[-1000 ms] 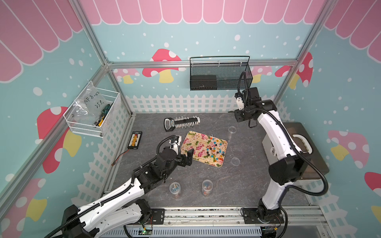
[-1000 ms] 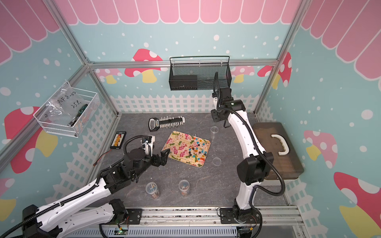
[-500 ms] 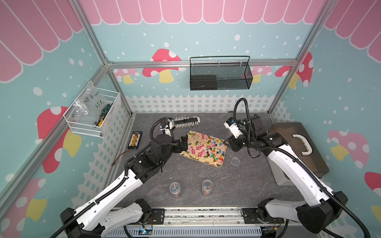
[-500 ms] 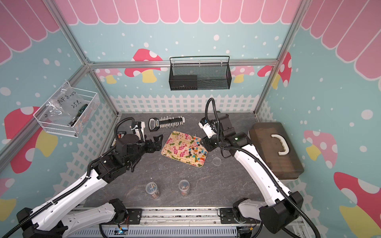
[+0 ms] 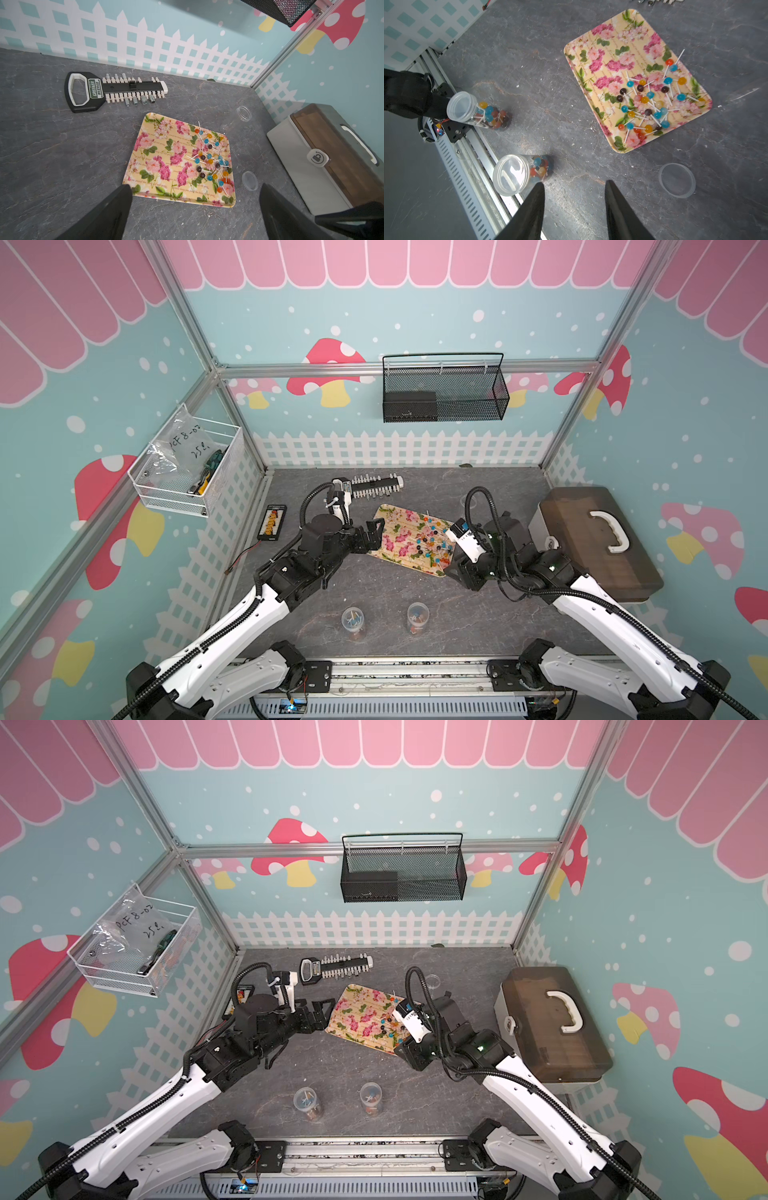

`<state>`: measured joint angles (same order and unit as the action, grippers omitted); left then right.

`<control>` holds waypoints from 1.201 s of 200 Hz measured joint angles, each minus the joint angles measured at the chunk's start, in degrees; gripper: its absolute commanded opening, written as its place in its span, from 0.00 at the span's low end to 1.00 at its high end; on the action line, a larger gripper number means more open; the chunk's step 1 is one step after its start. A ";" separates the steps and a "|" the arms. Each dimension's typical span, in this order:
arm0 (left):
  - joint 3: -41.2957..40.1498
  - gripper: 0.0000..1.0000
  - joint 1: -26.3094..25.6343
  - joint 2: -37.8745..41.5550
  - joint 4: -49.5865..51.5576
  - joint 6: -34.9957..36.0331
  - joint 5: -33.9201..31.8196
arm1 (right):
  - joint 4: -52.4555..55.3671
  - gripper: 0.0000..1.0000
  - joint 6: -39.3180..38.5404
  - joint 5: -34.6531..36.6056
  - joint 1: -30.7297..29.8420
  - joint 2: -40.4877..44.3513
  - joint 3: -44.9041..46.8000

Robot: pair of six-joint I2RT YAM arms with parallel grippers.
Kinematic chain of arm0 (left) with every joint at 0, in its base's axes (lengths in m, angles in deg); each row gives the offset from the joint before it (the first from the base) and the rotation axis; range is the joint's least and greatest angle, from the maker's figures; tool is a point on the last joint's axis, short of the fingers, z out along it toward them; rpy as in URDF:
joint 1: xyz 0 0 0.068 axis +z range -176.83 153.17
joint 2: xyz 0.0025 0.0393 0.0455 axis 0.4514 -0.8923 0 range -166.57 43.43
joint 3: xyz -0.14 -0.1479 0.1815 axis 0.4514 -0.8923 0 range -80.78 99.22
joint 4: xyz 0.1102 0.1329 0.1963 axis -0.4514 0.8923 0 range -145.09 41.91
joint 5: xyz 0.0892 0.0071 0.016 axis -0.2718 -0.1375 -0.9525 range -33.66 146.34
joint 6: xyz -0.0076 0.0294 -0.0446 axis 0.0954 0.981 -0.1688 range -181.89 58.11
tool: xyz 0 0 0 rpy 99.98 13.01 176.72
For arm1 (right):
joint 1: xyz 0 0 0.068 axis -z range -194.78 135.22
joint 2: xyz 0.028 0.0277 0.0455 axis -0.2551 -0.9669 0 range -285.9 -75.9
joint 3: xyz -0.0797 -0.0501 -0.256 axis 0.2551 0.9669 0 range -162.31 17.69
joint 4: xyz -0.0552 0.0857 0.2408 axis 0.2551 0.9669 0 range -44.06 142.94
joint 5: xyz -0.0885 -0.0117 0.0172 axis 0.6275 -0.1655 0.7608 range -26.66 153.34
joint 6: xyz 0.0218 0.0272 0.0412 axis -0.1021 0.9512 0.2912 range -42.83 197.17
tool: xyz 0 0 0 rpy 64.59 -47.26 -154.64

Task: Pour the candies out of the jar
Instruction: Pick up the jar from the center of the board.

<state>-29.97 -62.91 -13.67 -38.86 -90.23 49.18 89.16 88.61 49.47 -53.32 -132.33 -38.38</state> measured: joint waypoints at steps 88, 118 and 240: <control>-3.85 0.99 0.04 -1.66 -2.97 -3.56 2.75 | -1.07 0.57 7.15 6.60 -16.98 0.02 4.50; -4.28 0.99 0.04 -1.66 -3.67 -4.48 3.15 | -1.46 0.60 7.50 7.74 -21.38 -3.41 4.50; -4.85 0.99 0.07 -1.92 -4.35 -5.97 1.79 | -5.88 0.69 7.45 10.43 -26.38 -13.60 4.04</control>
<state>-34.83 -62.84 -15.60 -43.21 -96.19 50.97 83.28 96.06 59.90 -79.70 -145.92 -34.34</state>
